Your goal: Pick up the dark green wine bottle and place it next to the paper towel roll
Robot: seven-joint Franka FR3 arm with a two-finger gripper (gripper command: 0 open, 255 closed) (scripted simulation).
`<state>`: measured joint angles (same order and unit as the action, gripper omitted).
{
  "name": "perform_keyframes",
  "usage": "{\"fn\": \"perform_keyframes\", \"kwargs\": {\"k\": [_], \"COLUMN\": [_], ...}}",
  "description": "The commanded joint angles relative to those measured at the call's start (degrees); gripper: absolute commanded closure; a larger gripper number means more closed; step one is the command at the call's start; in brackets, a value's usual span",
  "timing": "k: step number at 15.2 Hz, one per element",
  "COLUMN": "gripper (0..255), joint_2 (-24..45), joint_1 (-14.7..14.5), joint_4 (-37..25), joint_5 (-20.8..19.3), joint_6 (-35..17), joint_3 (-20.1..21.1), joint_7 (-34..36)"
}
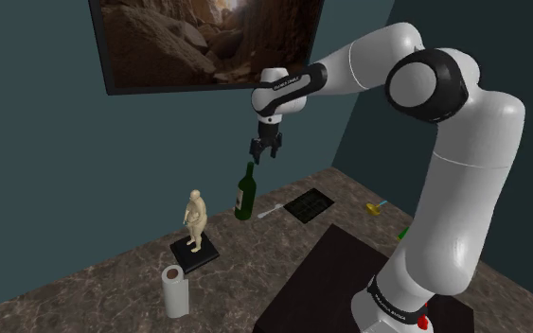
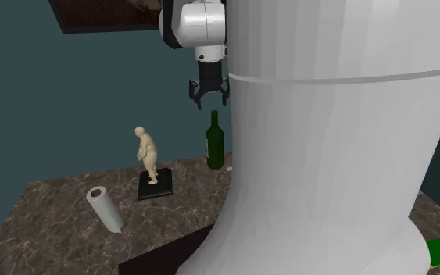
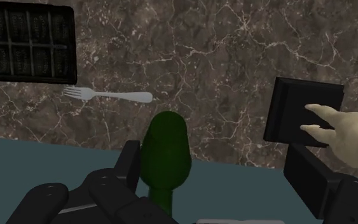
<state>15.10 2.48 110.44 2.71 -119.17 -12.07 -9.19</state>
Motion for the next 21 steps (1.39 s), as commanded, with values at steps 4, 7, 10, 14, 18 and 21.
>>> {"fn": "perform_keyframes", "kwargs": {"k": [4, 7, 10, 14, 18, 21], "gripper": [0, 0, 0, 0, 0, 0], "joint_2": [12.31, 19.82, 26.45, 27.55, 28.63, 28.61], "joint_1": [2.05, 3.48, 4.79, 5.02, 5.52, 5.71], "joint_4": [-12.23, -20.79, -29.07, -27.72, -26.74, -26.73], "joint_5": [2.09, 3.01, 3.59, 3.64, 3.40, 3.20], "joint_6": [0.72, 2.21, 4.15, 1.69, -0.44, -0.46], "joint_3": [0.31, 0.68, 1.03, 1.43, 2.14, 2.39], "joint_7": [-1.99, -2.71, -3.06, -3.11, -3.00, -2.89]}}
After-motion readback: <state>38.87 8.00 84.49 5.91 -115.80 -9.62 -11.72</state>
